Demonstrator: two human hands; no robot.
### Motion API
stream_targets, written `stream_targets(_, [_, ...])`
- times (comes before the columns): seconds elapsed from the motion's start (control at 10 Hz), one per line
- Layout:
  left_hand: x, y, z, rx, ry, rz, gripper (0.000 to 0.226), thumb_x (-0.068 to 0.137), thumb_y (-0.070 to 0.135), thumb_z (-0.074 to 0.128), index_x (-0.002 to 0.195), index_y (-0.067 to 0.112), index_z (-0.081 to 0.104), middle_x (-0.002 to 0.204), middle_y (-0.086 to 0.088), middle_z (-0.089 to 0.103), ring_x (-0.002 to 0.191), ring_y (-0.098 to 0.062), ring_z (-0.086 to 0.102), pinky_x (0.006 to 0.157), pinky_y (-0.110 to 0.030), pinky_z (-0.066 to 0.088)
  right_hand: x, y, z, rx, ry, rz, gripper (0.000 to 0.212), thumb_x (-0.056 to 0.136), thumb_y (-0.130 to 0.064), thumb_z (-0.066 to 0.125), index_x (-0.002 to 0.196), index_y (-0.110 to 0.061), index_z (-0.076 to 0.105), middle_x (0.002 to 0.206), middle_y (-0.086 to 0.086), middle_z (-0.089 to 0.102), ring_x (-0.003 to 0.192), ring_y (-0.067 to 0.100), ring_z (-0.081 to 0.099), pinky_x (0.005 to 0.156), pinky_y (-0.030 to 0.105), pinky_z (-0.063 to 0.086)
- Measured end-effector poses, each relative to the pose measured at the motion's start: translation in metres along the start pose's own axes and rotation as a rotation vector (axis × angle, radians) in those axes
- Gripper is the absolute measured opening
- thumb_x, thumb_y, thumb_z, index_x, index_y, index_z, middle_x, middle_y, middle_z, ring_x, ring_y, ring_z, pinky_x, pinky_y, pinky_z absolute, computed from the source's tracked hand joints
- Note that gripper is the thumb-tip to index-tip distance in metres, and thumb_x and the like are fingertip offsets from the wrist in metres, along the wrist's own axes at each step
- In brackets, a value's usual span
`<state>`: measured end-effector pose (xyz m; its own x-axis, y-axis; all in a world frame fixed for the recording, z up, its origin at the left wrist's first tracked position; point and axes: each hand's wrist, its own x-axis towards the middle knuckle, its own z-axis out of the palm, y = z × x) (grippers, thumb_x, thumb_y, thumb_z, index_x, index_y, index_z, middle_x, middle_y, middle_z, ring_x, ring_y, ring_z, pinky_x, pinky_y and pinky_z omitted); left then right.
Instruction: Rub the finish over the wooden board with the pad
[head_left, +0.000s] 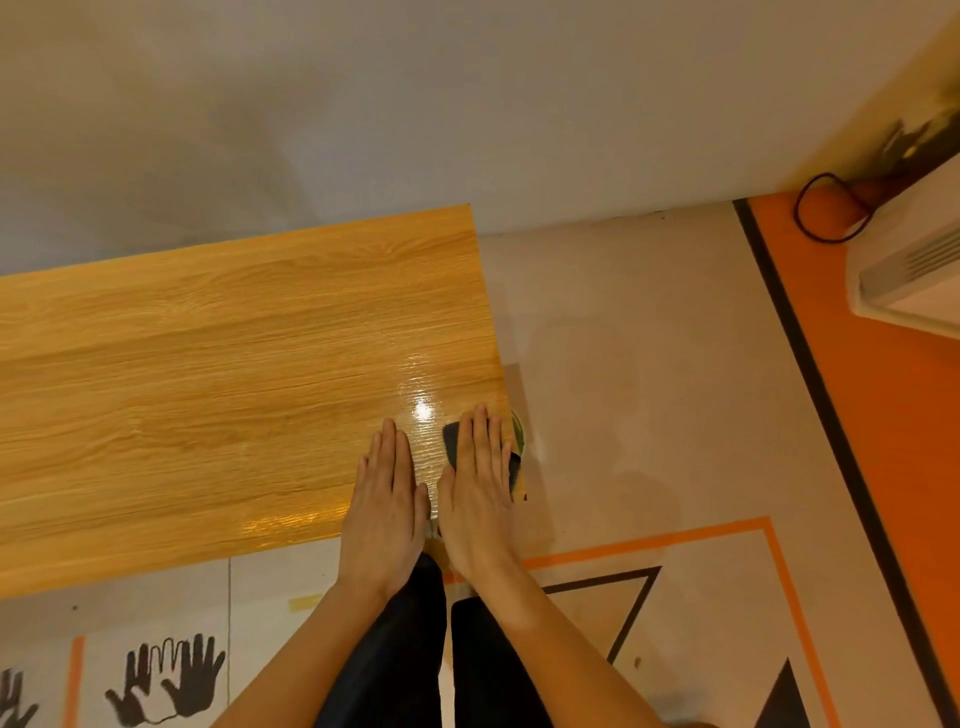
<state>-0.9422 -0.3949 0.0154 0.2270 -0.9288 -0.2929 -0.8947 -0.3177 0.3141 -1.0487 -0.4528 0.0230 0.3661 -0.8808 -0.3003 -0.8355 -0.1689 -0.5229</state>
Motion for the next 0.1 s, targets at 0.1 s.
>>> stream_targets(0.1, [0.0000, 0.0024, -0.0012, 0.006, 0.002, -0.026, 0.069, 0.099, 0.042, 0.006, 0.156, 0.005, -0.004, 0.165, -0.009, -0.013, 0.154, -0.022, -0.009, 0.124, -0.034, -0.005, -0.0077, 0.0087, -0.0196, 0.294, 0.020, -0.022, 0.056, 0.104, -0.023, 0.026, 0.152, -0.017, -0.002, 0.162, -0.001, -0.010, 0.149, 0.010, -0.011, 0.124, 0.036, 0.005])
